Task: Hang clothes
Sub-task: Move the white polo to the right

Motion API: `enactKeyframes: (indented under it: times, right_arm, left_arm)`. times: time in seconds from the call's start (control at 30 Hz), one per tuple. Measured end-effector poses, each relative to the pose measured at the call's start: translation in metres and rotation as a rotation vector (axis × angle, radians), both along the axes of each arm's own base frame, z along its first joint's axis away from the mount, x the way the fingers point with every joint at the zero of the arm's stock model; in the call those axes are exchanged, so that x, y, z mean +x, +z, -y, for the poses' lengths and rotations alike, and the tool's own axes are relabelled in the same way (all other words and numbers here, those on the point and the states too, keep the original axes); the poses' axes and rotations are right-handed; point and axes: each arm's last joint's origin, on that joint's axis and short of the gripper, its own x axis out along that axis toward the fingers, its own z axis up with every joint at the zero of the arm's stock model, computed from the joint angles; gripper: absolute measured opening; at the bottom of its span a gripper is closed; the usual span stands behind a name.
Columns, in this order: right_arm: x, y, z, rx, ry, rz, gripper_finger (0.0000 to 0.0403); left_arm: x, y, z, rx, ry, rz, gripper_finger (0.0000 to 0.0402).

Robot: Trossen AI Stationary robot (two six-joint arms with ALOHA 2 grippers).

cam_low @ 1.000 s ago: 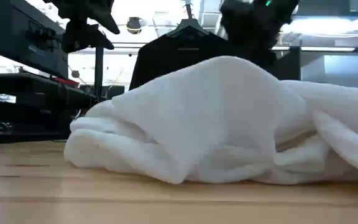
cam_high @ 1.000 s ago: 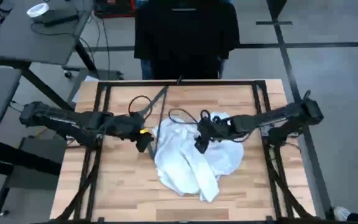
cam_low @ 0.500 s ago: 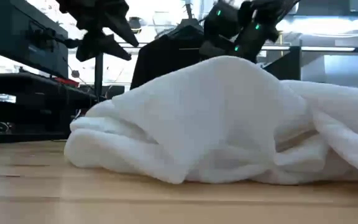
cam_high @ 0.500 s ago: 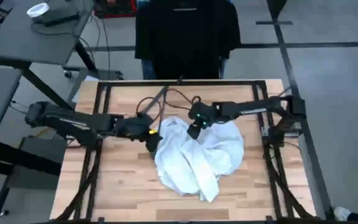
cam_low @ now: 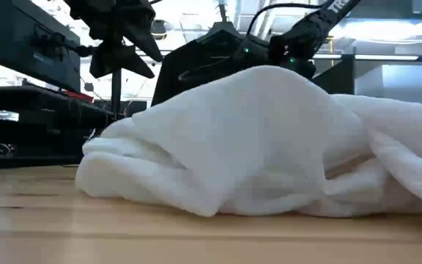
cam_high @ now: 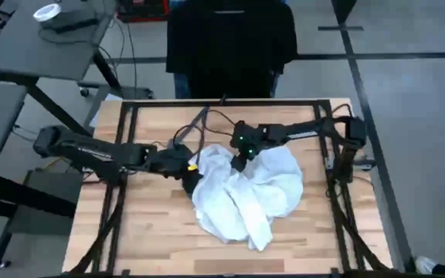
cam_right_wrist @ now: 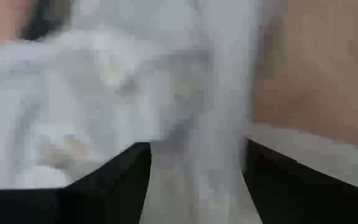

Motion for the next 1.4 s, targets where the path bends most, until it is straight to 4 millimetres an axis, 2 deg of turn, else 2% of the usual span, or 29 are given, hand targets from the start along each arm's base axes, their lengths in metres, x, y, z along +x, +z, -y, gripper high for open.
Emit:
enactKeyframes:
  times: [0.17, 0.23, 0.47, 0.6, 0.8, 0.9, 1.03, 1.2, 1.4]
  right_arm:
    - [-0.002, 0.005, 0.001, -0.011, 0.009, 0.015, 0.0022]
    - [-0.003, 0.017, 0.001, -0.036, 0.026, 0.045, 0.0012]
    - [-0.004, 0.090, -0.009, -0.187, 0.074, 0.269, 0.0003]
    - [-0.009, 0.109, -0.013, -0.232, 0.052, 0.312, 0.0002]
    - [-0.012, 0.110, -0.015, -0.227, 0.042, 0.287, 0.0001]
    - [-0.014, 0.108, -0.016, -0.223, 0.044, 0.264, 0.0001]
    - [-0.015, 0.107, -0.016, -0.224, 0.050, 0.242, 0.0000]
    - [-0.015, 0.107, -0.016, -0.225, 0.049, 0.244, 0.0000]
    - [-0.015, 0.106, -0.016, -0.225, 0.050, 0.241, 0.0000]
  left_arm:
    - [0.001, 0.001, -0.001, 0.000, 0.005, 0.008, 0.0139]
    - [0.001, 0.002, 0.000, -0.002, 0.005, 0.024, 0.0139]
    - [0.007, 0.010, -0.006, 0.086, 0.038, 0.116, 0.0139]
    - [0.011, 0.002, -0.019, 0.154, 0.161, 0.079, 0.0139]
    - [0.030, -0.020, -0.039, 0.190, 0.210, 0.012, 0.0139]
    - [0.042, -0.032, -0.048, 0.138, 0.183, 0.018, 0.0139]
    - [0.060, -0.045, -0.051, 0.081, 0.121, 0.075, 0.0139]
    - [0.072, -0.069, -0.059, 0.074, 0.156, 0.035, 0.0139]
    - [0.084, -0.094, -0.058, 0.009, 0.067, 0.014, 0.0134]
